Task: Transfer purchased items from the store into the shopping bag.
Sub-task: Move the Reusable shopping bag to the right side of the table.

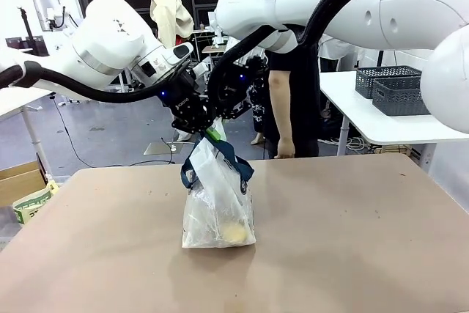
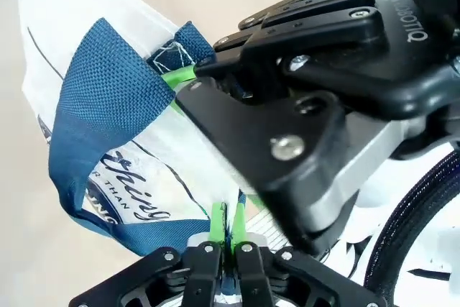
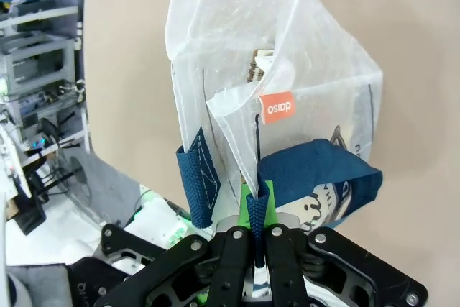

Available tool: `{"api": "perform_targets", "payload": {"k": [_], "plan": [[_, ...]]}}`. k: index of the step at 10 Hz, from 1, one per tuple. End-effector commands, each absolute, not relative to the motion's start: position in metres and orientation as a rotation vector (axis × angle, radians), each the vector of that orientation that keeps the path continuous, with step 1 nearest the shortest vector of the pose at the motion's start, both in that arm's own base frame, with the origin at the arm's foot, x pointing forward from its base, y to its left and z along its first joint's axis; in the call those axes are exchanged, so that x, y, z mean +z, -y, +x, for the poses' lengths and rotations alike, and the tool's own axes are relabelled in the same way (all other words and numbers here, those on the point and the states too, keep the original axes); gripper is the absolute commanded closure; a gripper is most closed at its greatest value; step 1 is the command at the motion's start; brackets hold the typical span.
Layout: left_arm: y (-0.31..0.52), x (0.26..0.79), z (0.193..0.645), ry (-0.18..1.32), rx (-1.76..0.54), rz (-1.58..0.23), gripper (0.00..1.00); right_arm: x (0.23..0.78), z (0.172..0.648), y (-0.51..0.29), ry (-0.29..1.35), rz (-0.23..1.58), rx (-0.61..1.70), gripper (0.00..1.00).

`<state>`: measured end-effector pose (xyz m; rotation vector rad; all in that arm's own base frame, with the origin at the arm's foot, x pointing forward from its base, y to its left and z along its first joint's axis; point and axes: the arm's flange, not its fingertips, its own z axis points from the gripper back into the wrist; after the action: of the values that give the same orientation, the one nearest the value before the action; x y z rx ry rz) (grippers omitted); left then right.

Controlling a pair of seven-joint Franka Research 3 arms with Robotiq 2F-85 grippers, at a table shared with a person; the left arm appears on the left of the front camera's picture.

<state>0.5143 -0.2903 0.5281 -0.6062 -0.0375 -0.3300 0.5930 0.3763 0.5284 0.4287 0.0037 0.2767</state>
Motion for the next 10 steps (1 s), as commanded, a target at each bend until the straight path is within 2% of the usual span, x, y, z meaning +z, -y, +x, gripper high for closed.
{"api": "perform_targets", "payload": {"k": [1,2,5,7,10], "plan": [[0.286,0.529,0.509,0.041,-0.311,-0.614,1.00,0.521,0.584,-0.362,0.021,0.465,0.310,1.00],[0.290,0.528,0.514,0.037,-0.330,-0.606,1.00,0.522,0.584,-0.360,0.027,0.471,0.316,1.00],[0.290,0.528,0.514,0.037,-0.330,-0.606,1.00,0.526,0.583,-0.348,0.053,0.524,0.313,0.41],[0.290,0.528,0.514,0.037,-0.330,-0.606,1.00,0.531,0.580,-0.332,0.066,0.497,0.288,0.02],[0.290,0.528,0.514,0.037,-0.330,-0.606,1.00,0.549,0.562,-0.296,0.198,0.512,0.417,0.00]]}}
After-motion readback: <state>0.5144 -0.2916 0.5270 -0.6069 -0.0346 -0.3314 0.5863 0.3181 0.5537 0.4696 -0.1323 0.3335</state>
